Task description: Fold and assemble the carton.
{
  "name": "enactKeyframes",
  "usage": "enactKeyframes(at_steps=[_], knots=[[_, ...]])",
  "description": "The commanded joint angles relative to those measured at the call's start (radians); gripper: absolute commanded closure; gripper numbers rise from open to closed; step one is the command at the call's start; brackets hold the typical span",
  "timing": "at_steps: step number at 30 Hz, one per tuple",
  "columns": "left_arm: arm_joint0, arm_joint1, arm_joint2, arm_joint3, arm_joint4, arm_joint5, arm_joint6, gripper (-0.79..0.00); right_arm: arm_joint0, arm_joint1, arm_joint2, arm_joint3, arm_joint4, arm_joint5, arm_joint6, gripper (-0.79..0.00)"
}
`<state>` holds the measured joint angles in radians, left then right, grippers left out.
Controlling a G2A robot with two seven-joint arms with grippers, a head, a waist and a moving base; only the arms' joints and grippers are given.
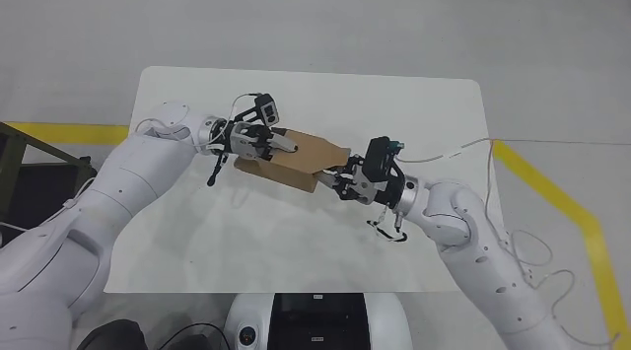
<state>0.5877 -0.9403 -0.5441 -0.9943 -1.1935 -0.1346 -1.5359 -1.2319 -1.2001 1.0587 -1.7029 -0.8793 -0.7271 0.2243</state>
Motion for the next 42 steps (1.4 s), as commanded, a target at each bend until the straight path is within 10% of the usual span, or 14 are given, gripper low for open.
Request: enactKeyframes(at_steps=[1,42], knots=[[0.0,-0.001,-0.001,0.002,0.0,0.0,0.0,0.0,-0.001,0.001,0.0,0.001,0.004,-0.001,-0.001,-0.231],[0.012,0.004,-0.016,0.036,0.02,-0.01,0.0,0.0,-0.008,0.01,0.02,-0.033,0.007,0.037,-0.007,-0.283]])
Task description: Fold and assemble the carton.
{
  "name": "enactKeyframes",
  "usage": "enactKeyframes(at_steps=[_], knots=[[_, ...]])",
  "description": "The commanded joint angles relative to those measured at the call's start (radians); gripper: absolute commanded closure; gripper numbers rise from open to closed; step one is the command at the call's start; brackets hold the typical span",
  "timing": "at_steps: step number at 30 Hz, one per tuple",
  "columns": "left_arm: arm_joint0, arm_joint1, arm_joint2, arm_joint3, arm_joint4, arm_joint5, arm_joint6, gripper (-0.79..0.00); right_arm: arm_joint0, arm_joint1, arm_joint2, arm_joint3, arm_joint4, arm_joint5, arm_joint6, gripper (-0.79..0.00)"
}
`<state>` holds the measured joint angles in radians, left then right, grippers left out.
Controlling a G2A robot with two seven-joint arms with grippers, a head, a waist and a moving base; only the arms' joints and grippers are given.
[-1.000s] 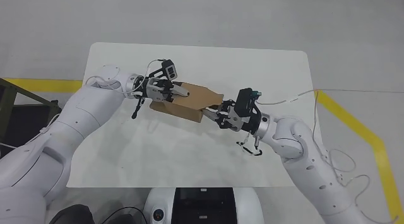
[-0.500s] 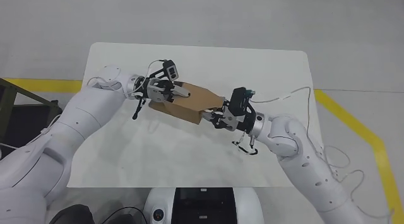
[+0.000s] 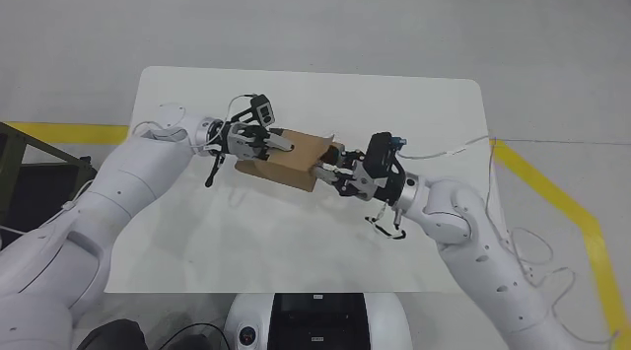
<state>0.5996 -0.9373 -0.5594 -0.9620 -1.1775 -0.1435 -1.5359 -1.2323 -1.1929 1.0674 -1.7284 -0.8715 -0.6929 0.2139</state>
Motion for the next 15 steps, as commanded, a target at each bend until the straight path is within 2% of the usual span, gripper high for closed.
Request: enactKeyframes(at_steps=[1,15], knots=[[0.001,0.001,-0.001,0.005,0.004,0.0,0.0,0.0,-0.016,0.005,0.022,-0.015,-0.001,0.005,0.006,-0.283],[-0.017,-0.003,-0.002,0.037,0.118,-0.027,0.0,0.0,-0.075,0.026,0.115,-0.125,-0.006,0.03,0.026,-0.283]])
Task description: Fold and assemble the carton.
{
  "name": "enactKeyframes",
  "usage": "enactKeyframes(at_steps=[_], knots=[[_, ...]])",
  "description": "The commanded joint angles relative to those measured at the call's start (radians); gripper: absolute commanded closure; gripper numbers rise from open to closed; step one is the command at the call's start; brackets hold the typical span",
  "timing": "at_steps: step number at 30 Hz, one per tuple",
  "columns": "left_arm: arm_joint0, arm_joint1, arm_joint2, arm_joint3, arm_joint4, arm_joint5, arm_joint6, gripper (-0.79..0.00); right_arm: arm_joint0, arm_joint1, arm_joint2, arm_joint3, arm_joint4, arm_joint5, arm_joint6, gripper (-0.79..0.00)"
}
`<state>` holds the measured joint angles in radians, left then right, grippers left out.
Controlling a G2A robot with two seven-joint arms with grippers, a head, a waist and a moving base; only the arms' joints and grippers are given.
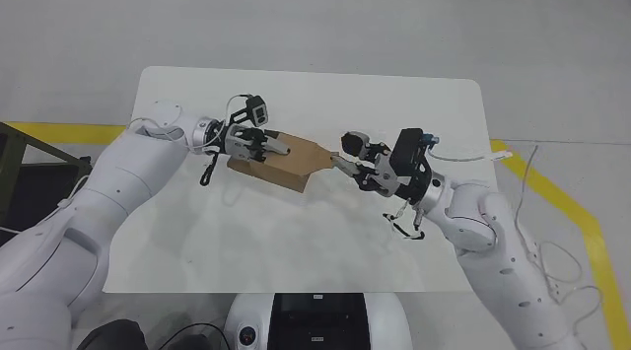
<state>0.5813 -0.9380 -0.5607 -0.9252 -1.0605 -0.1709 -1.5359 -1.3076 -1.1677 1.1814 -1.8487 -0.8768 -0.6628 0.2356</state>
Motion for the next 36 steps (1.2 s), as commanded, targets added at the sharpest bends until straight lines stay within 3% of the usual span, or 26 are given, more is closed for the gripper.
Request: enactKeyframes(at_steps=[1,13,32,36], knots=[[0.0,-0.003,-0.001,0.002,0.011,-0.002,0.0,0.0,0.002,0.001,0.001,-0.007,-0.002,0.0,0.01,-0.283],[0.017,-0.011,-0.033,-0.012,-0.037,0.009,0.0,0.0,0.037,-0.002,-0.059,0.05,0.06,0.022,0.125,-0.308],[0.04,-0.01,-0.059,-0.044,-0.079,0.025,0.0,0.0,0.071,-0.011,-0.121,0.101,0.084,0.003,0.07,-0.292],[0.046,-0.009,-0.065,-0.043,-0.09,0.029,0.0,0.0,0.066,-0.009,-0.114,0.092,0.07,0.004,0.065,-0.231]])
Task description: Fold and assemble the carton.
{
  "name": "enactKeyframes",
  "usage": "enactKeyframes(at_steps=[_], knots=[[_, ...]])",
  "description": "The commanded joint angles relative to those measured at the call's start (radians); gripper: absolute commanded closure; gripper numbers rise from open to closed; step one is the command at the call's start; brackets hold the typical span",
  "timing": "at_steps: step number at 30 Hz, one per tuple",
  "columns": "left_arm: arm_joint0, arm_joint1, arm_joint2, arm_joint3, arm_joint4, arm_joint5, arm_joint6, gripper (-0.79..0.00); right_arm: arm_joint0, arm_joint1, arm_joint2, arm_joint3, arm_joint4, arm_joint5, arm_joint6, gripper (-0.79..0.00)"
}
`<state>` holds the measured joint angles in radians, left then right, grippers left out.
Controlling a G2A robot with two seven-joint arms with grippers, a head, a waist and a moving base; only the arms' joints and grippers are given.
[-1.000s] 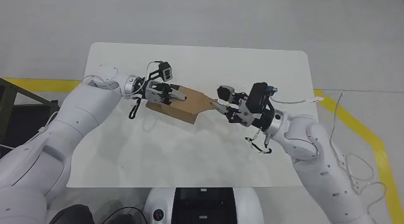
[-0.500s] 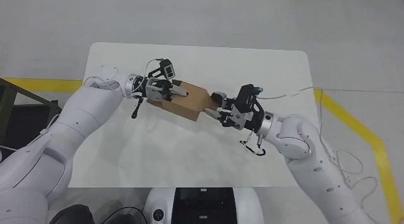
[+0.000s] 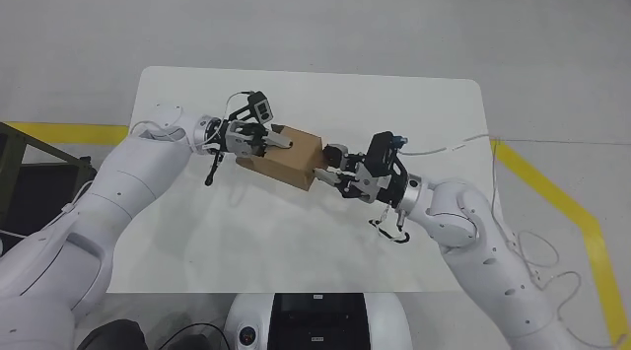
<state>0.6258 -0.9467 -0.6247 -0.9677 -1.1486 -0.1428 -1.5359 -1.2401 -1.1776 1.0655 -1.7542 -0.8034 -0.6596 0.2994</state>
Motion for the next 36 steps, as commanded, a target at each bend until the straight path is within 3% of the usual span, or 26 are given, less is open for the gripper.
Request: enactKeyframes(at_steps=[1,13,18,20,22,25,29,32,36], knots=[[0.003,0.0,-0.002,-0.003,-0.006,0.003,0.0,0.0,-0.002,0.001,0.003,-0.005,-0.009,0.002,0.005,-0.222],[0.009,-0.001,-0.02,0.013,-0.012,0.002,0.0,0.0,0.007,0.001,-0.028,-0.028,-0.001,0.006,0.049,-0.215],[0.012,-0.001,-0.026,0.014,-0.008,0.0,0.0,0.0,0.015,-0.002,-0.044,-0.02,-0.019,0.032,0.054,-0.317],[0.011,0.0,-0.03,0.024,0.003,-0.006,0.0,0.0,0.019,-0.002,-0.041,-0.02,-0.02,0.033,0.05,-0.299],[0.014,0.0,-0.034,0.026,0.001,-0.006,0.0,0.0,0.019,-0.001,-0.039,-0.025,-0.023,0.034,0.049,-0.188],[0.017,0.0,-0.04,0.027,0.003,-0.005,0.0,0.0,0.018,0.0,-0.037,-0.03,-0.035,0.04,0.057,-0.172],[0.02,-0.001,-0.047,0.029,0.006,-0.006,0.0,0.0,0.016,0.003,-0.036,-0.06,-0.146,0.089,0.082,-0.206],[0.023,-0.001,-0.051,0.021,0.007,-0.002,0.0,0.0,0.006,0.004,-0.042,-0.083,-0.222,0.117,0.077,-0.342],[0.027,0.0,-0.056,0.012,0.009,0.002,0.0,0.0,-0.005,0.005,-0.046,-0.1,-0.288,0.137,0.047,-0.4]])
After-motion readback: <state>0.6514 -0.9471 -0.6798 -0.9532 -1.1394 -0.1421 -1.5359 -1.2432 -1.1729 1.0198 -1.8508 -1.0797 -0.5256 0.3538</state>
